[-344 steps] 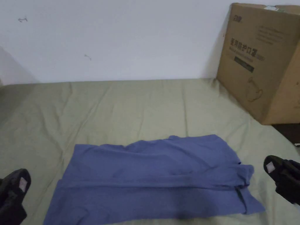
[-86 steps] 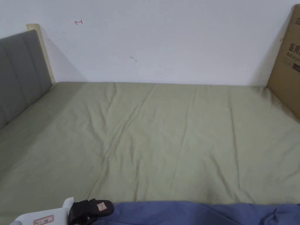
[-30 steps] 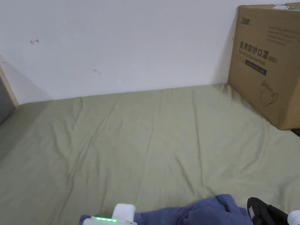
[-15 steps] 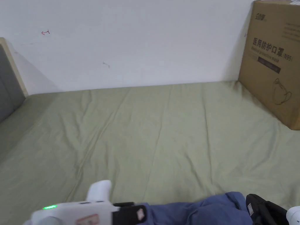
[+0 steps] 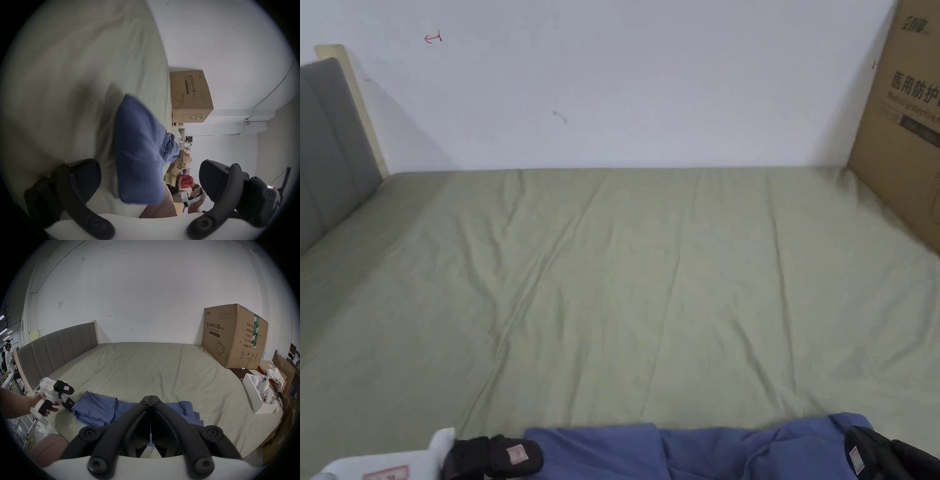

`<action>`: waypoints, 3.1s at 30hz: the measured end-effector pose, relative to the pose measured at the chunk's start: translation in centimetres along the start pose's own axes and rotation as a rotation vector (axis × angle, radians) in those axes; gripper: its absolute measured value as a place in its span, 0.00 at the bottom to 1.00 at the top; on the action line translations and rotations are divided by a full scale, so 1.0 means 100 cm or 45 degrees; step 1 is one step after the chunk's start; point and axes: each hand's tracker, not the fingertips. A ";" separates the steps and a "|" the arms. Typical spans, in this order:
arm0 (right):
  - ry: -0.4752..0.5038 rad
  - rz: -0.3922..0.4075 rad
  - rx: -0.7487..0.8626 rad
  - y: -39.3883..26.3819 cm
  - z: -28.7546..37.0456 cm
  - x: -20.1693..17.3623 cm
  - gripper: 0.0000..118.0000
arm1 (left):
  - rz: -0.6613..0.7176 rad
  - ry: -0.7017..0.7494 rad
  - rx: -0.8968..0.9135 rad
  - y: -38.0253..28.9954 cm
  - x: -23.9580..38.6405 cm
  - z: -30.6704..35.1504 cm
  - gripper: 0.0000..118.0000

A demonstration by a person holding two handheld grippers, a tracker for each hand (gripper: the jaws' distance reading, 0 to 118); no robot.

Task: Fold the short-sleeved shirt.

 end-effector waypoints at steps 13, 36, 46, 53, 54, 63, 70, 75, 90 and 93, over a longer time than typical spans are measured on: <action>0.035 -0.054 -0.087 0.003 -0.011 0.001 0.00 | -0.275 0.356 0.096 -0.002 0.030 -0.043 0.07; 0.057 -0.217 -0.101 -0.016 0.028 0.055 0.00 | -0.566 0.861 -0.043 -0.047 0.183 -0.161 0.98; 0.056 -0.257 -0.137 -0.025 0.018 0.064 0.00 | -0.877 0.821 0.296 -0.067 0.220 -0.090 0.81; 0.067 -0.248 -0.144 -0.022 0.013 0.062 0.00 | -0.995 0.946 0.182 -0.087 0.197 -0.134 0.04; 0.068 -0.244 -0.145 -0.022 0.013 0.061 0.00 | -0.969 0.932 0.148 -0.088 0.191 -0.146 0.04; 0.070 -0.248 -0.182 -0.026 0.013 0.061 0.00 | -0.913 0.890 0.093 -0.099 0.155 -0.212 0.03; 0.078 -0.272 -0.198 -0.022 0.011 0.058 0.00 | -0.789 0.682 -0.021 -0.110 0.155 -0.209 0.03; 0.133 -0.277 -0.164 0.006 0.017 0.054 0.00 | -0.829 0.552 -0.029 -0.120 0.182 -0.182 0.03; -0.225 0.046 0.725 0.057 0.072 0.006 0.00 | -1.545 0.862 1.476 -0.219 0.279 0.015 0.03; -0.237 -0.029 0.587 0.034 0.065 0.001 0.00 | -1.404 1.028 1.529 -0.233 0.245 0.016 0.03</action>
